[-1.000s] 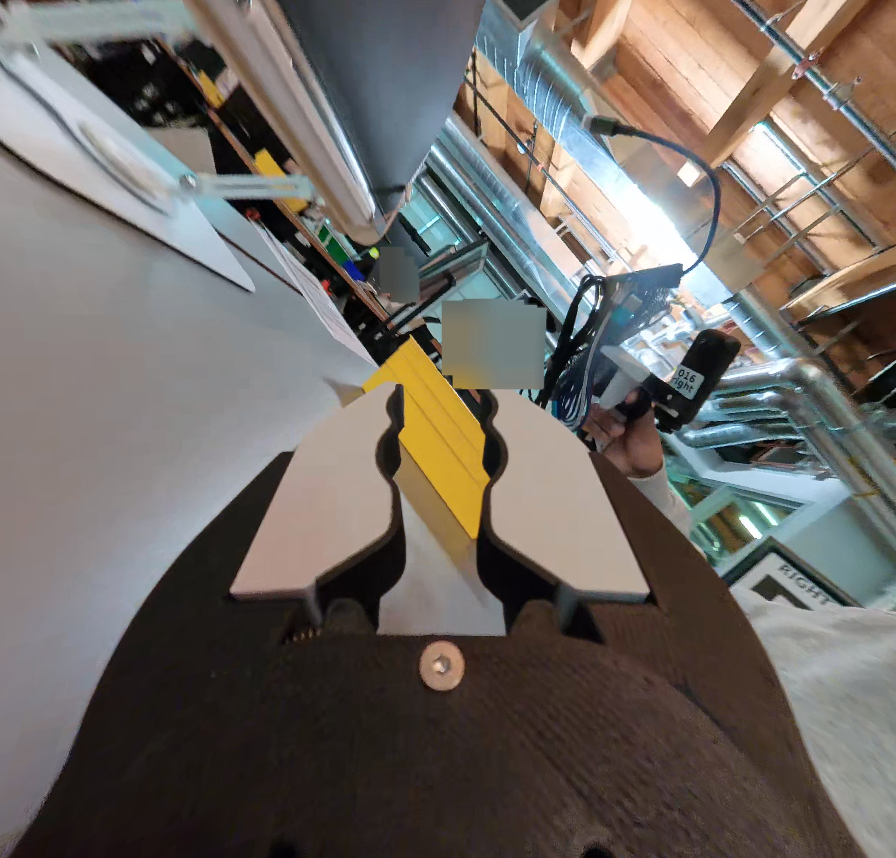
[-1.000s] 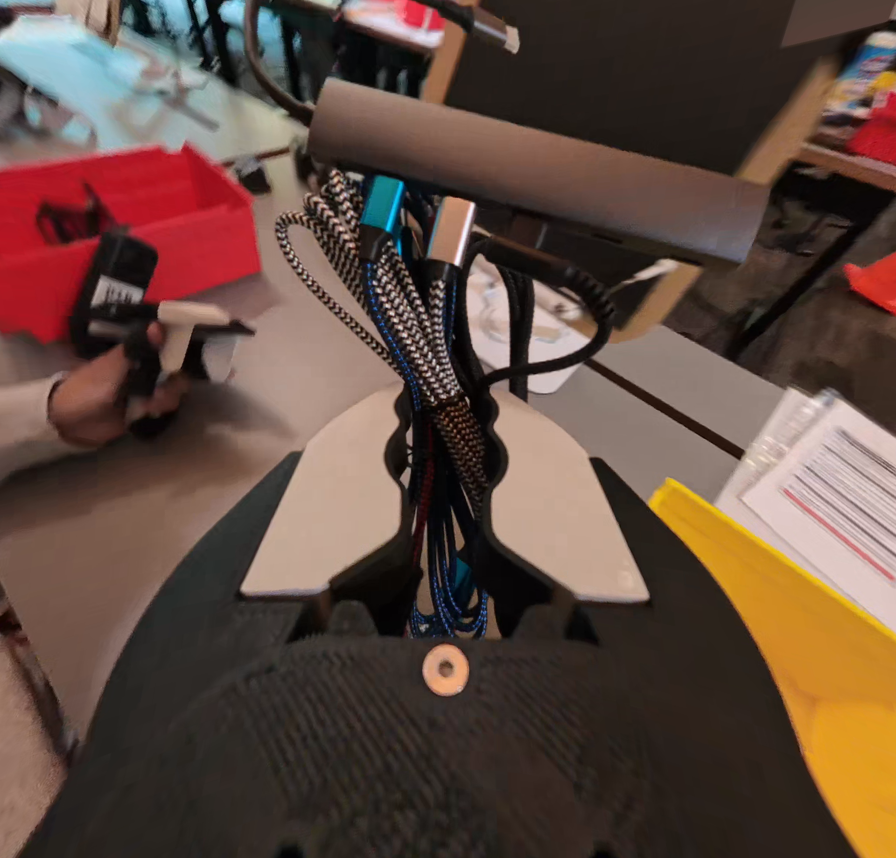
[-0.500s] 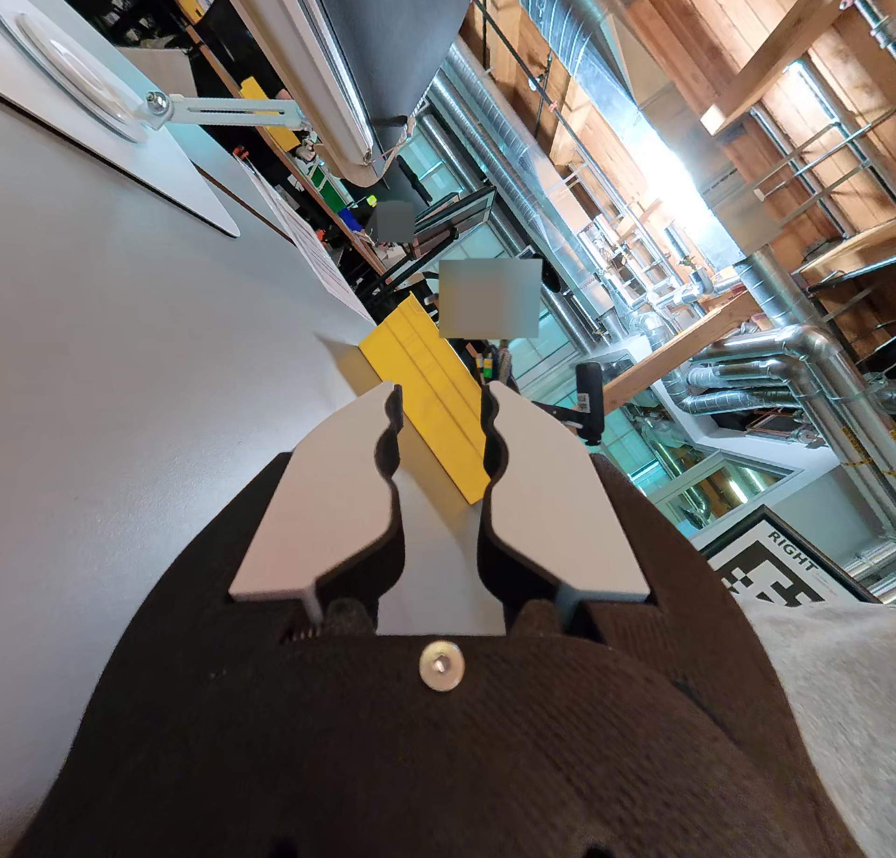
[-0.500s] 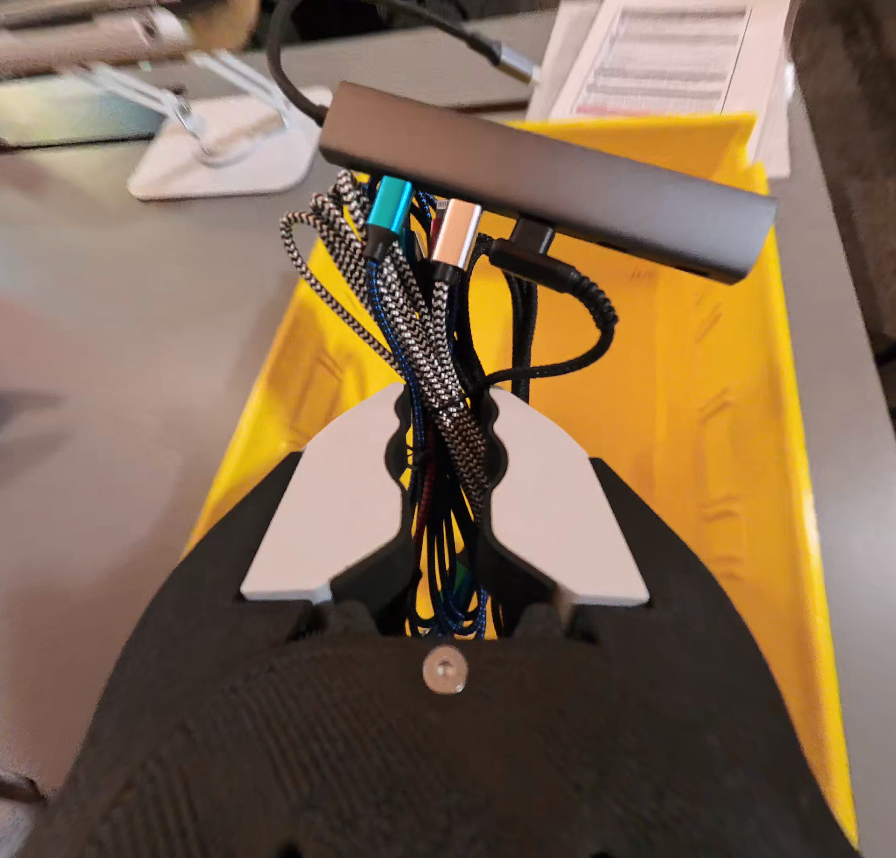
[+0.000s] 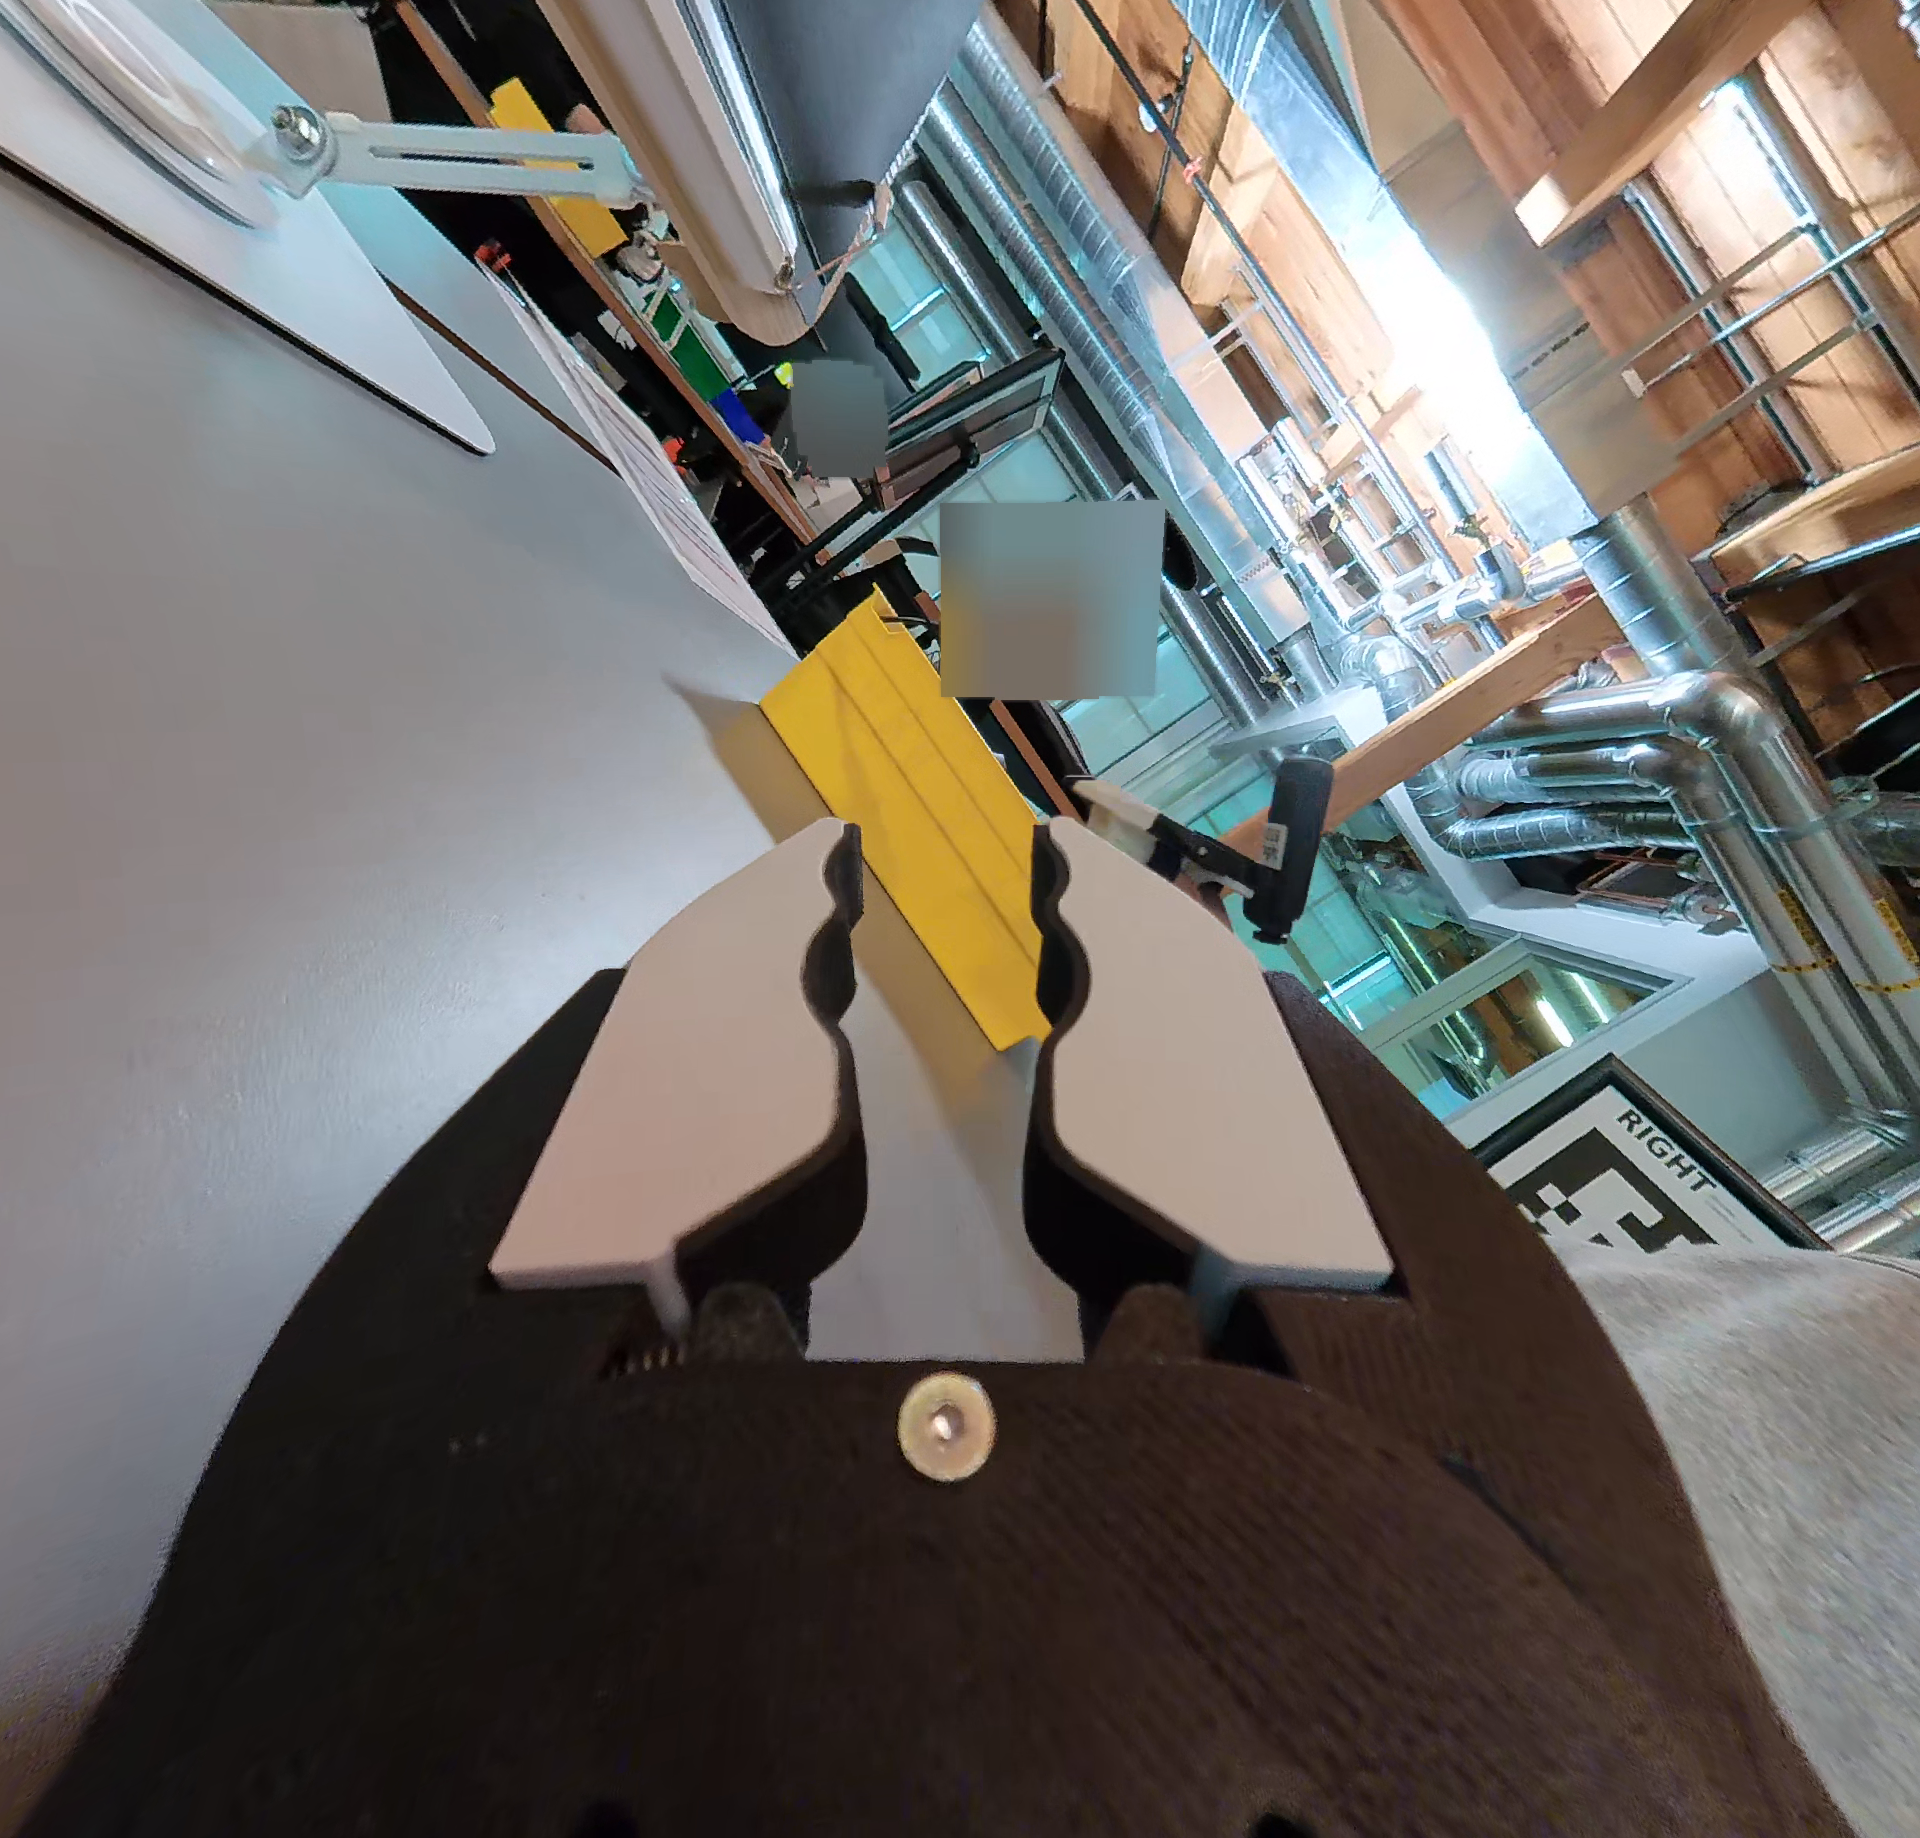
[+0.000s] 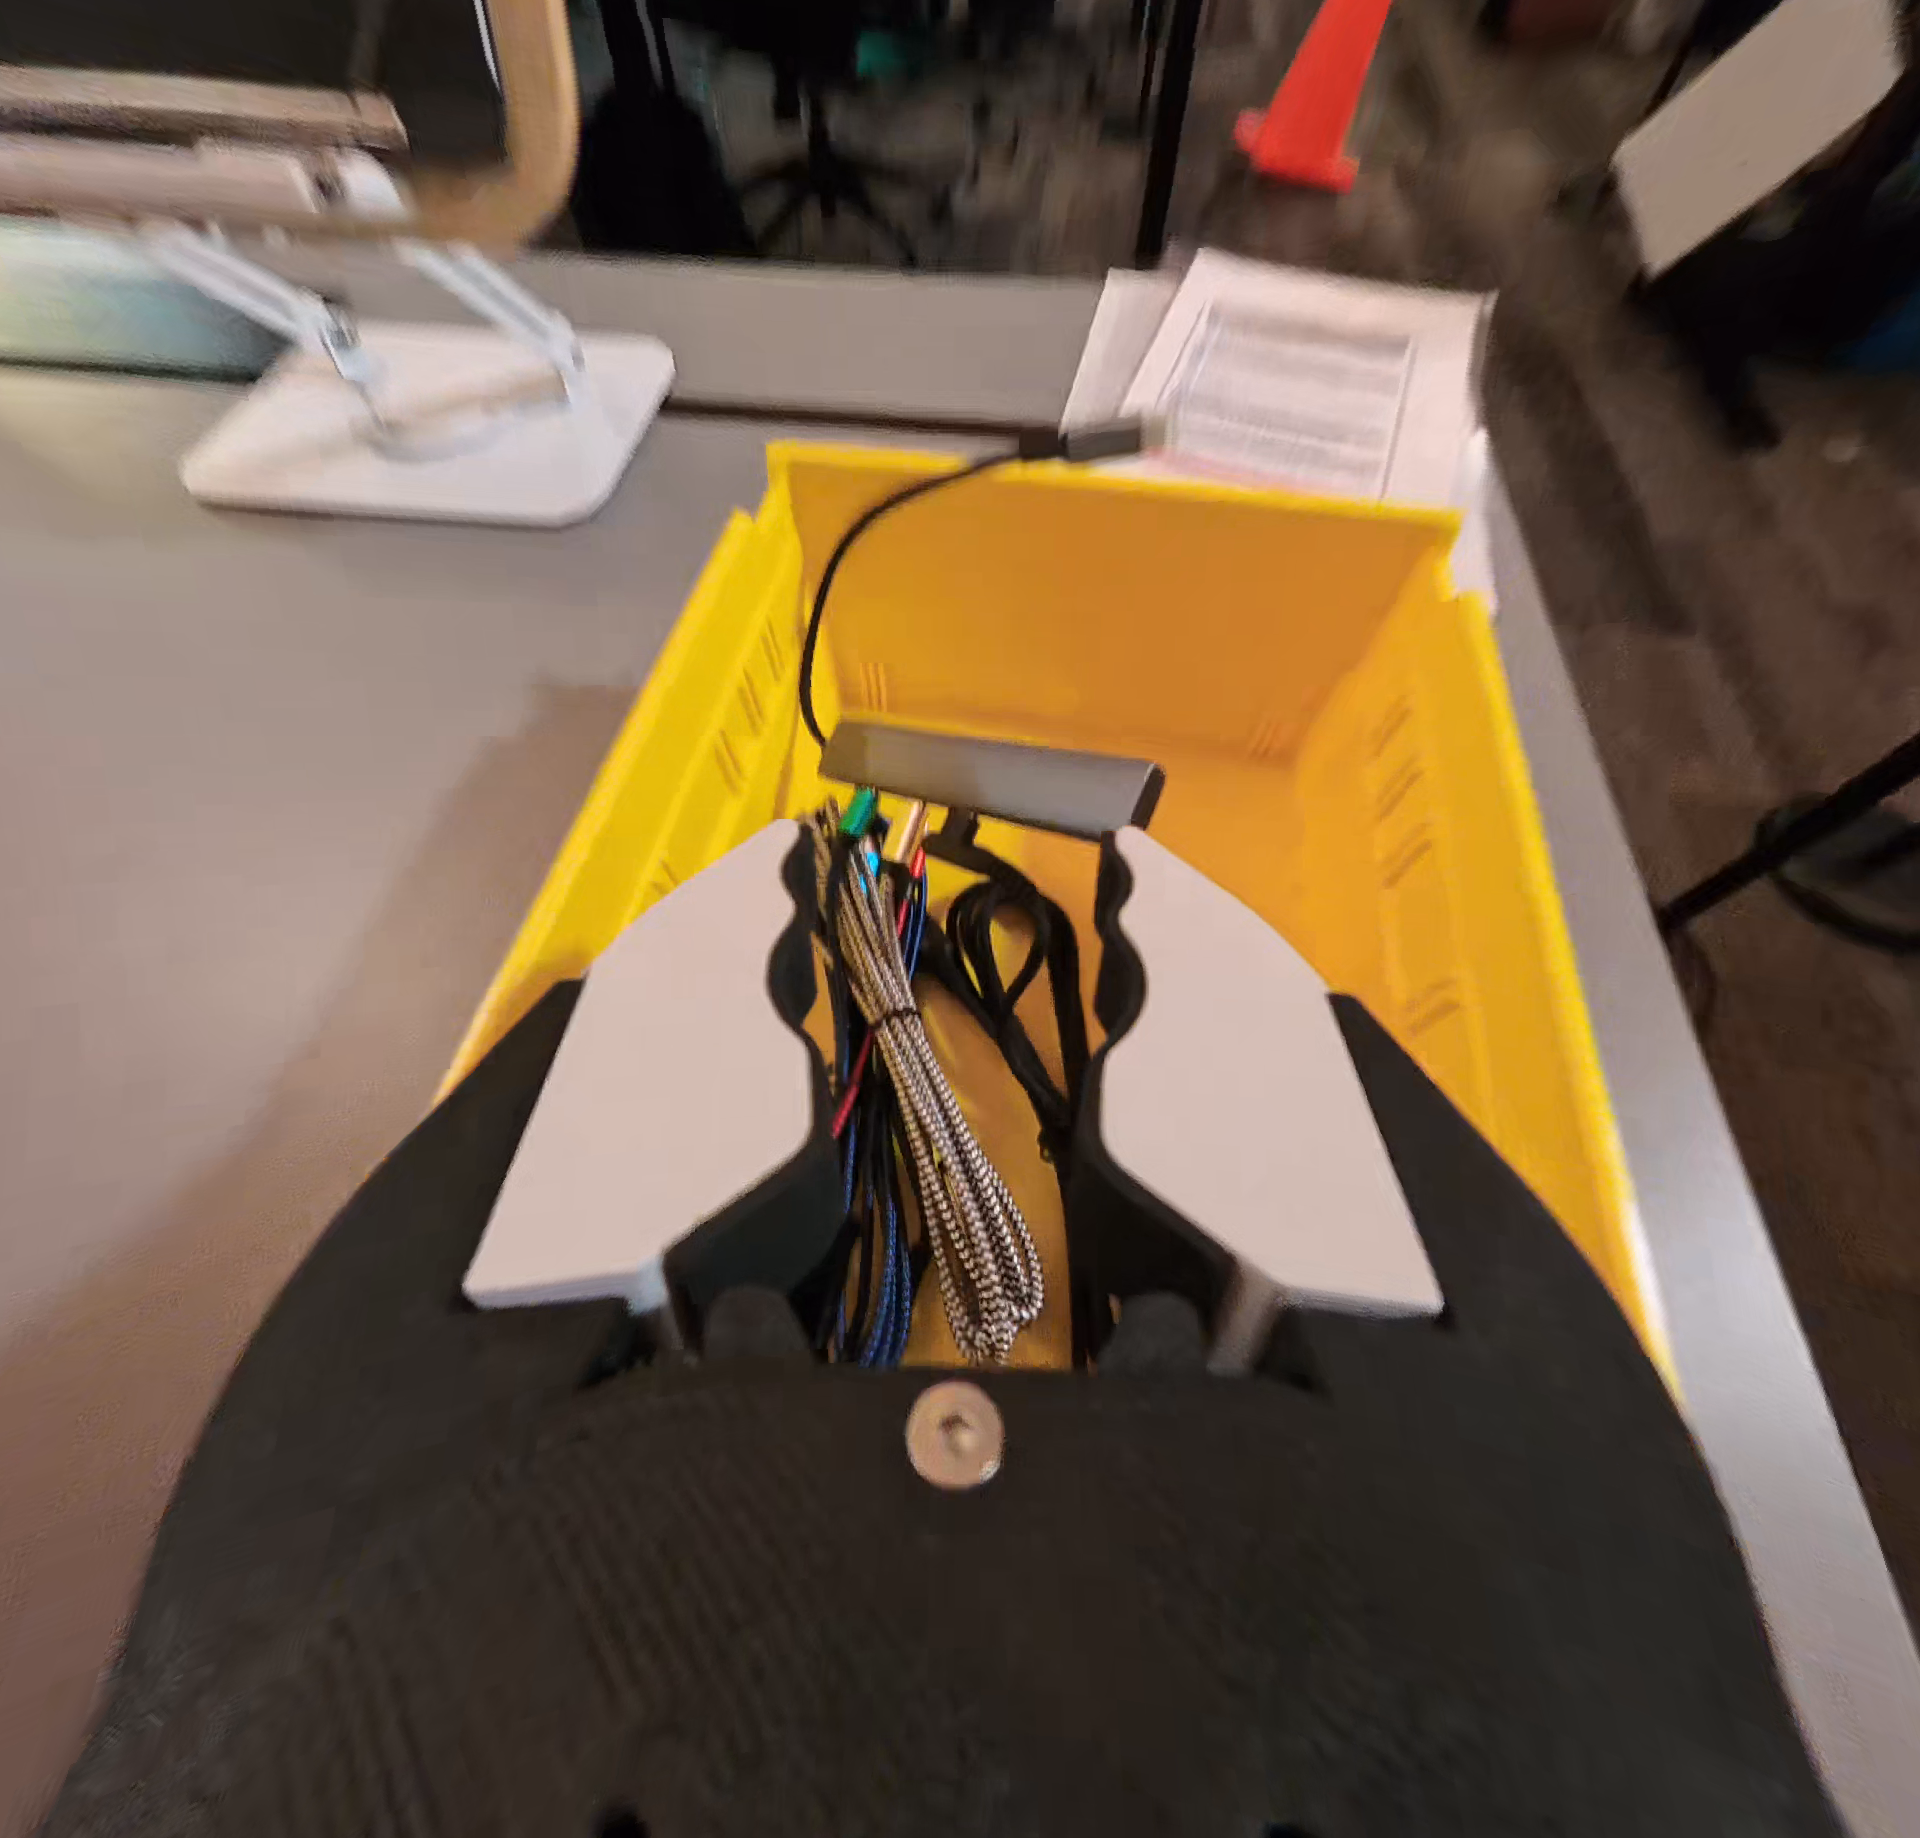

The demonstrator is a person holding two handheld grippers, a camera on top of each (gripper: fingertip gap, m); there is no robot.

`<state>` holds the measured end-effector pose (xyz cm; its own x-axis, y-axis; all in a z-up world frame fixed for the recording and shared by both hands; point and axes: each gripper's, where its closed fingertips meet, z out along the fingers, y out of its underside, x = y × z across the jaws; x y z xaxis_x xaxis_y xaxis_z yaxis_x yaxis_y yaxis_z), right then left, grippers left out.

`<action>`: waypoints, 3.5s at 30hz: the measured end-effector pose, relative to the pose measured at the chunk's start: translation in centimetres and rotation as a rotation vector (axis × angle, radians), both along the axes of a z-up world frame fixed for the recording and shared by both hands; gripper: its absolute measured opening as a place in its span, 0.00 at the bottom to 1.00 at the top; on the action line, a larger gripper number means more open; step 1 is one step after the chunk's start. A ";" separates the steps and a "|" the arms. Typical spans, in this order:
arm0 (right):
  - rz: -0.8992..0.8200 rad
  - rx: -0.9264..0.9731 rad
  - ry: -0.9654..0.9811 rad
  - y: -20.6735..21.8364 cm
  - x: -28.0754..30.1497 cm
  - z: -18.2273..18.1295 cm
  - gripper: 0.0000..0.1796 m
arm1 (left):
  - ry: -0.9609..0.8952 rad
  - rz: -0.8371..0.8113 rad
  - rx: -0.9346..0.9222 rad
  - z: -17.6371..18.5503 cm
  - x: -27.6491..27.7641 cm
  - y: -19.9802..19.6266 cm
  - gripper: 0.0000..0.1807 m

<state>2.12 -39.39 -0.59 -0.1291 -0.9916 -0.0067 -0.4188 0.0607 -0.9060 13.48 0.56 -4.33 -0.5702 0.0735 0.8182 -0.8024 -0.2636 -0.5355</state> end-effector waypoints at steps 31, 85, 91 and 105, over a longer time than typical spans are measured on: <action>-0.382 0.070 -0.041 -12.0 -8.7 -7.5 0.42 | -0.037 -0.187 0.117 -1.2 -2.8 -2.9 0.19; -0.306 0.086 0.029 -10.6 -7.7 -8.6 0.11 | -0.005 -0.204 0.114 -1.4 -2.8 -2.9 0.20; -0.309 0.109 0.034 -10.5 -7.7 -8.8 0.11 | -0.003 -0.206 0.114 -1.4 -2.8 -2.9 0.20; -0.302 0.382 0.018 -9.6 -7.5 -9.8 0.05 | 0.004 -0.210 0.111 -1.4 -2.8 -3.0 0.20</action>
